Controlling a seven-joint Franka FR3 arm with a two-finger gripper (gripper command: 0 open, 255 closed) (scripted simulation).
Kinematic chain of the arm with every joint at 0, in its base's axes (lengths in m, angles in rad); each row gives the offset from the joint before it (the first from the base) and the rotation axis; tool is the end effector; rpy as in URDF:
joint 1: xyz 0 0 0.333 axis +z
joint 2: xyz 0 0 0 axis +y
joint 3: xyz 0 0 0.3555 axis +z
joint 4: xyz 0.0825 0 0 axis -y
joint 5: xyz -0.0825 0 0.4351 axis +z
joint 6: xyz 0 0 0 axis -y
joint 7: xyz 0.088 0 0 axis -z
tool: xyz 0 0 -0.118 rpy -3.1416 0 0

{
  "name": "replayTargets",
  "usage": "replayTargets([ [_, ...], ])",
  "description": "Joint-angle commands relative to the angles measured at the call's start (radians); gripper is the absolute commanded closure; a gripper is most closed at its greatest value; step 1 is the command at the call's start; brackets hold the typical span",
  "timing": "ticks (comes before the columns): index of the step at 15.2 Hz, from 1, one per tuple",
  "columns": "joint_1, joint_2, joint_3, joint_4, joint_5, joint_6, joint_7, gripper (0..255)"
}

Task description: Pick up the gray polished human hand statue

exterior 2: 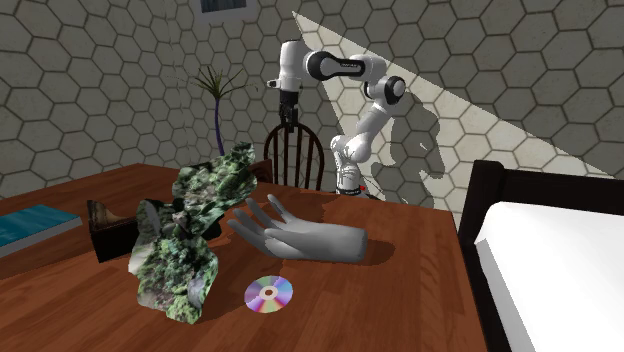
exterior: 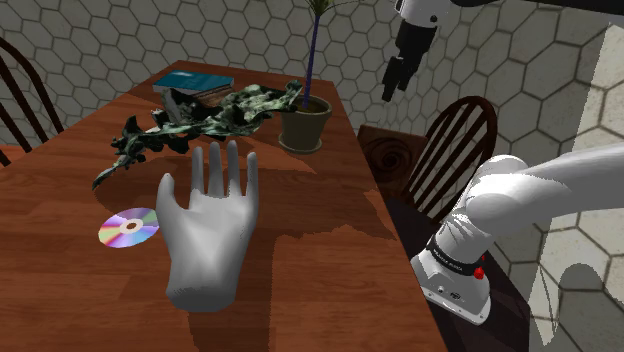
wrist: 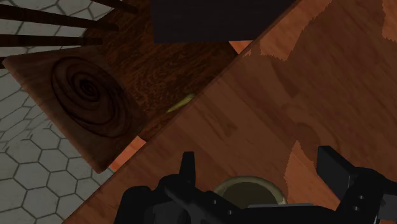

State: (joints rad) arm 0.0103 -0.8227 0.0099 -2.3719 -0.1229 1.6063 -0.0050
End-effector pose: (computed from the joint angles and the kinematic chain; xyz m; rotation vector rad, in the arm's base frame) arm 0.3235 -0.0065 0.6153 3.0103 0.0348 0.0871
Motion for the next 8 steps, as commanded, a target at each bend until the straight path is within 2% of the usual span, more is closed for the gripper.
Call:
replayTargets([
  [1,0.000,0.000,0.000,0.000,0.000,0.000,0.000,0],
  [8,0.041,0.058,0.142,-0.038,0.111,0.102,0.195,0],
])
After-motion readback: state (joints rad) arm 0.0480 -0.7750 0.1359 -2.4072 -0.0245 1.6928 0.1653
